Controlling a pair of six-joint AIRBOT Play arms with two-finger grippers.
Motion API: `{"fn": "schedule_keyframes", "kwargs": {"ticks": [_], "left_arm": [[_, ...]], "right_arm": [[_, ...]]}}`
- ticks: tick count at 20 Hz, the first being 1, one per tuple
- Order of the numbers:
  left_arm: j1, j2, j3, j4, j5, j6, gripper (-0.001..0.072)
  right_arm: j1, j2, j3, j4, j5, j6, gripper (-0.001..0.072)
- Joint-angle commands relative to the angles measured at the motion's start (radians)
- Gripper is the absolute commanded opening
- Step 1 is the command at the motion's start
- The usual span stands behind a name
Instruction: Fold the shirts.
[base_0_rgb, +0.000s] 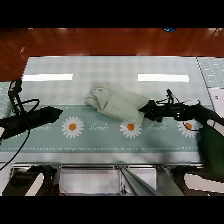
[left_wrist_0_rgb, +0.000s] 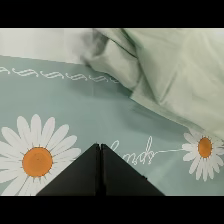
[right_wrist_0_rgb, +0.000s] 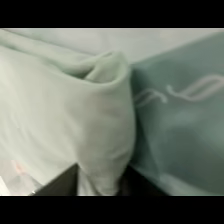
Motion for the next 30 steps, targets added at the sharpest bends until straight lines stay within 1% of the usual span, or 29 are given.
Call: {"fn": "schedule_keyframes", "kwargs": {"ticks": [1,2,3,4,6,8,11,13,15,18,22,24,27,30], "left_arm": [[0.0,0.0,0.0,0.0,0.0,0.0,0.0019],[0.0,0.0,0.0,0.0,-0.001,0.0,0.0019],[0.0,0.0,0.0,0.0,0.0,0.0,0.0019],[0.0,0.0,0.0,0.0,0.0,0.001,0.0019],[0.0,-0.002,0.0,0.0,0.0,0.003,0.0019],[0.0,-0.005,-0.001,0.0,0.002,0.003,0.0019],[0.0,-0.004,-0.005,0.002,0.008,0.003,0.0019],[0.0,-0.005,-0.008,0.004,0.007,0.003,0.0019],[0.0,-0.004,-0.008,0.003,0.007,0.003,0.0019],[0.0,-0.004,-0.008,0.003,0.006,0.003,0.0019],[0.0,-0.004,-0.008,0.003,0.006,0.003,0.0019],[0.0,-0.004,-0.008,0.003,0.006,0.003,0.0019],[0.0,-0.004,-0.008,0.003,0.006,0.003,0.0019],[0.0,-0.004,-0.008,0.002,0.01,0.003,0.0019]], "right_arm": [[0.084,-0.046,0.114,0.023,0.031,-0.032,0.0062],[0.099,-0.046,0.163,0.019,0.066,-0.067,0.0031],[0.112,-0.046,0.217,-0.006,0.101,-0.063,0.0031],[0.127,-0.046,0.286,-0.038,0.135,-0.05,0.0031],[0.168,-0.045,0.438,-0.114,0.187,0.009,0.0031],[0.212,-0.045,0.615,-0.224,0.224,0.101,0.0031],[0.245,-0.045,0.906,-0.467,0.319,0.271,0.0031],[0.237,-0.045,1.092,-0.613,0.376,0.358,0.0031],[0.204,-0.045,1.245,-0.702,0.439,0.409,0.0031],[0.095,-0.031,1.388,-0.704,0.56,0.417,0.0031],[-0.136,0.066,1.391,-0.695,0.617,0.424,0.003],[-0.286,0.107,1.389,-0.684,0.651,0.433,0.0029],[-0.549,0.14,1.384,-0.594,0.722,0.451,0.0029],[-0.766,0.152,1.374,-0.553,0.851,0.463,0.0028]]}}
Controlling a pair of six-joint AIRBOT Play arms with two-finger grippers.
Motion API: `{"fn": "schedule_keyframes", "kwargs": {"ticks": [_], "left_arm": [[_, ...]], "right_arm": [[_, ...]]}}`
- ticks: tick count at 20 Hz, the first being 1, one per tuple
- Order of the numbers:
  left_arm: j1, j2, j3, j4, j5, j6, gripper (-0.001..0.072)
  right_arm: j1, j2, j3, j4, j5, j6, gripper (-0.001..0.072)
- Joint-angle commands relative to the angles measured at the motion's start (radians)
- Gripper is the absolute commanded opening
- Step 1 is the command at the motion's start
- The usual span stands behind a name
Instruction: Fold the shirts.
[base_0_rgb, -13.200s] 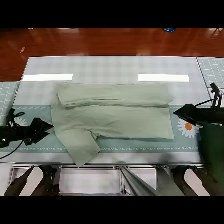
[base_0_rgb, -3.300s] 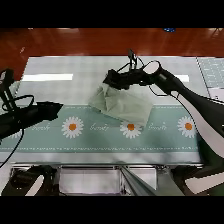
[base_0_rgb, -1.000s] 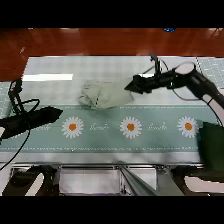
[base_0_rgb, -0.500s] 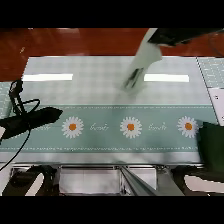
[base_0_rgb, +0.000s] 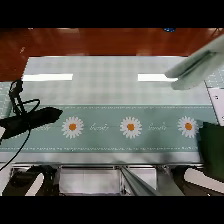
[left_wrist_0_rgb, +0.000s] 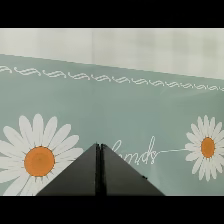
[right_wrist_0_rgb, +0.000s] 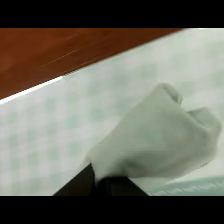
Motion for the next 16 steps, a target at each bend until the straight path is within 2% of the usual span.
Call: {"fn": "schedule_keyframes", "kwargs": {"ticks": [1,3,5,10,14,15,16], "left_arm": [[0.0,0.0,0.0,0.0,0.02,0.0,0.0019],[0.0,0.0,0.0,-0.003,0.055,0.0,0.0019],[0.0,0.0,0.0,-0.003,0.088,0.0,0.0019],[0.0,0.0,0.0,-0.003,0.13,0.0,0.0019],[0.0,0.0,0.0,-0.003,0.134,0.0,0.0019],[0.0,0.0,0.0,-0.003,0.142,0.0,0.0019],[0.0,0.0,0.0,-0.003,0.151,0.001,0.0019]], "right_arm": [[-0.264,0.032,-0.027,0.044,0.172,0.015,0.0028],[-0.384,0.07,-0.084,0.012,0.233,0.015,0.0028],[-0.508,0.145,-0.188,-0.029,0.233,0.015,0.0028],[-0.789,0.357,-0.622,-0.203,0.233,-0.006,0.003],[-0.919,0.454,-0.787,-0.318,0.233,0.032,0.0032],[-0.925,0.464,-0.796,-0.357,0.233,0.033,0.0069],[-0.921,0.464,-0.797,-0.387,0.233,0.034,0.0287]]}}
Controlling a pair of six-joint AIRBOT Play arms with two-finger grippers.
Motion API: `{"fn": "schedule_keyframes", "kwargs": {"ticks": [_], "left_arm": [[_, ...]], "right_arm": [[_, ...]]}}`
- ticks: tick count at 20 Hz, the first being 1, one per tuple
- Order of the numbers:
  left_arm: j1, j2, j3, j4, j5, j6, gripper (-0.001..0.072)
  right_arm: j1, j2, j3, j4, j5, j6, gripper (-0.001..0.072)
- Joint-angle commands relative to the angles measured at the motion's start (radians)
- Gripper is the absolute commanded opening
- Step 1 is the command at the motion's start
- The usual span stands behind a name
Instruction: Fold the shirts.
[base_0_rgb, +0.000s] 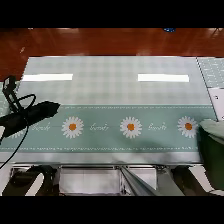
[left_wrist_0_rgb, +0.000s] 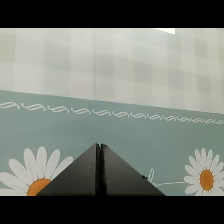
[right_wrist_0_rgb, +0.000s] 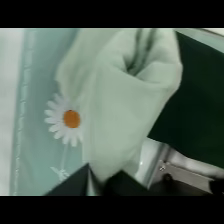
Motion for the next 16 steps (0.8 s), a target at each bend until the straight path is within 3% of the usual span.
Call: {"fn": "schedule_keyframes", "kwargs": {"ticks": [1,4,7,8,10,11,13,14,16], "left_arm": [[0.0,0.0,0.0,0.001,0.033,0.001,0.0019],[0.0,0.0,0.0,0.001,0.108,0.001,0.0019],[0.003,0.0,0.024,0.001,0.238,0.026,0.0019],[0.009,-0.003,0.049,0.001,0.27,0.027,0.0019],[0.015,-0.03,0.132,0.001,0.296,0.027,0.0019],[0.014,-0.058,0.19,0.001,0.289,0.027,0.0019],[0.012,-0.158,0.352,0.0,0.225,0.027,0.0018],[0.003,-0.23,0.456,0.001,0.161,0.028,0.0018],[-0.04,-0.373,0.663,0.0,-0.038,0.052,0.0018]], "right_arm": [[-0.051,0.042,-0.072,-0.111,0.007,0.011,0.0416],[-0.052,0.017,-0.067,-0.045,0.007,-0.01,0.0414],[-0.051,-0.05,-0.005,0.155,0.002,0.008,0.0398],[-0.049,-0.078,0.028,0.256,-0.021,0.037,0.034],[0.019,-0.133,0.104,0.49,-0.125,0.061,0.0097],[0.103,-0.153,0.141,0.607,-0.213,0.037,0.0031],[0.372,-0.192,0.223,0.683,-0.391,-0.015,0.0031],[0.542,-0.213,0.268,0.646,-0.47,-0.038,0.0031],[0.921,-0.256,0.342,0.422,-0.603,-0.037,0.0031]]}}
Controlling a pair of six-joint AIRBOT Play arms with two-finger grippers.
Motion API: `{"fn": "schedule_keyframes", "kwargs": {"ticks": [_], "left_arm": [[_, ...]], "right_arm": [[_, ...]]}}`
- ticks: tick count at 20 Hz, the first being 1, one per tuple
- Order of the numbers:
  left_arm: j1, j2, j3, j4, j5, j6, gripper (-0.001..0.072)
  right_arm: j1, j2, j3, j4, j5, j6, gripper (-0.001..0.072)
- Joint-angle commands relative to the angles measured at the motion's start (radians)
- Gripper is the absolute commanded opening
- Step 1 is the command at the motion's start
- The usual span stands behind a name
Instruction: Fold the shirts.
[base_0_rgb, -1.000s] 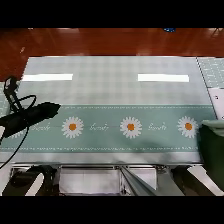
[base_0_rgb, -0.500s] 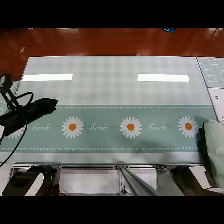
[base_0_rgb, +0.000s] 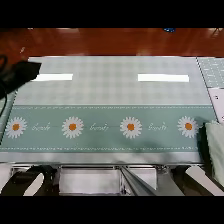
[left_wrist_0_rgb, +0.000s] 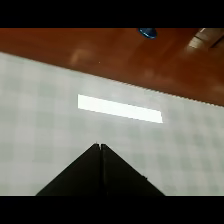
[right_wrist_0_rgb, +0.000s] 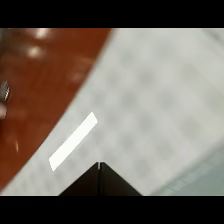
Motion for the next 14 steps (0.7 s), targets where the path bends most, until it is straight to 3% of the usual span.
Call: {"fn": "schedule_keyframes", "kwargs": {"ticks": [1,4,6,8,11,14], "left_arm": [[-0.074,-0.217,0.327,0.001,-0.307,0.037,0.0018],[-0.214,-0.298,0.365,0.088,-0.394,0.026,0.0018],[-0.261,-0.317,0.257,0.289,-0.393,-0.143,0.0018],[-0.239,-0.325,0.136,0.373,-0.394,-0.211,0.0019],[-0.179,-0.326,0.064,0.356,-0.401,-0.212,0.0019],[-0.179,-0.327,0.064,0.353,-0.403,-0.207,0.0019]], "right_arm": [[0.589,-0.082,0.119,-0.24,-0.27,-0.028,0.0031],[1.041,-0.168,0.106,-0.736,-0.209,-0.027,0.0031],[1.197,-0.232,0.016,-1.011,-0.141,0.07,0.003],[1.211,-0.262,-0.126,-1.035,-0.143,0.13,0.003],[1.191,-0.265,-0.269,-1.017,-0.18,0.142,0.0031],[1.192,-0.264,-0.277,-1.014,-0.187,0.143,0.0031]]}}
